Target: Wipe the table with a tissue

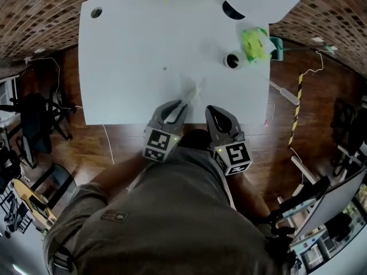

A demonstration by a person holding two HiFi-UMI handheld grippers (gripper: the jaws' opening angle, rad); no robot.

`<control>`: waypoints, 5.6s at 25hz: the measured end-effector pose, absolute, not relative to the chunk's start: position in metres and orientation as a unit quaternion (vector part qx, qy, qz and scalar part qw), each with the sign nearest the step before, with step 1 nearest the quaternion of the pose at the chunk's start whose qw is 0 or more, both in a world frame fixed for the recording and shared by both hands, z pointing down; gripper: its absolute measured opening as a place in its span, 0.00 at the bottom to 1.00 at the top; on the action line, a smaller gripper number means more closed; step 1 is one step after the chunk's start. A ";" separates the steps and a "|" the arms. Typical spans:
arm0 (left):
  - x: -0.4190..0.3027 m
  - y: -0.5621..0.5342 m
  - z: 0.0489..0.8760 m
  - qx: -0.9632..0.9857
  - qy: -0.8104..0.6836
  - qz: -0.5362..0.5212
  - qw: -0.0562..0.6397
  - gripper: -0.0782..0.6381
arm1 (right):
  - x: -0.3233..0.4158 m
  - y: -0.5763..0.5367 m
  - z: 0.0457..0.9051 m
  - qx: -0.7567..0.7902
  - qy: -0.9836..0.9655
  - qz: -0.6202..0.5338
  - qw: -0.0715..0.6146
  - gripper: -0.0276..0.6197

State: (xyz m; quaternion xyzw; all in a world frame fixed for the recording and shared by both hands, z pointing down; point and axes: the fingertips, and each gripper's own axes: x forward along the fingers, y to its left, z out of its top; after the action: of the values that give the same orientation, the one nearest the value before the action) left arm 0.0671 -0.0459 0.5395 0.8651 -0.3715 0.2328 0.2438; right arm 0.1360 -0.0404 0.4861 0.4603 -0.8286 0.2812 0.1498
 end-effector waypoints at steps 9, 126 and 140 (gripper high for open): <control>0.098 -0.052 0.597 0.854 -0.343 0.328 0.214 0.38 | 0.157 -0.042 0.517 0.460 -0.812 0.317 0.171 0.06; -0.009 -0.051 0.627 0.806 -0.349 0.414 0.239 0.14 | 0.081 -0.072 0.470 0.431 -0.852 0.261 0.142 0.06; -0.032 -0.039 0.613 0.834 -0.338 0.371 0.230 0.39 | 0.062 -0.056 0.456 0.456 -0.845 0.242 0.141 0.06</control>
State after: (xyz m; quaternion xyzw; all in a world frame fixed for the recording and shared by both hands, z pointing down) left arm -0.0320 -0.0386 0.6126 0.8336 -0.3380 0.3714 0.2299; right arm 0.0616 -0.0559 0.4556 0.4556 -0.8449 0.2421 0.1413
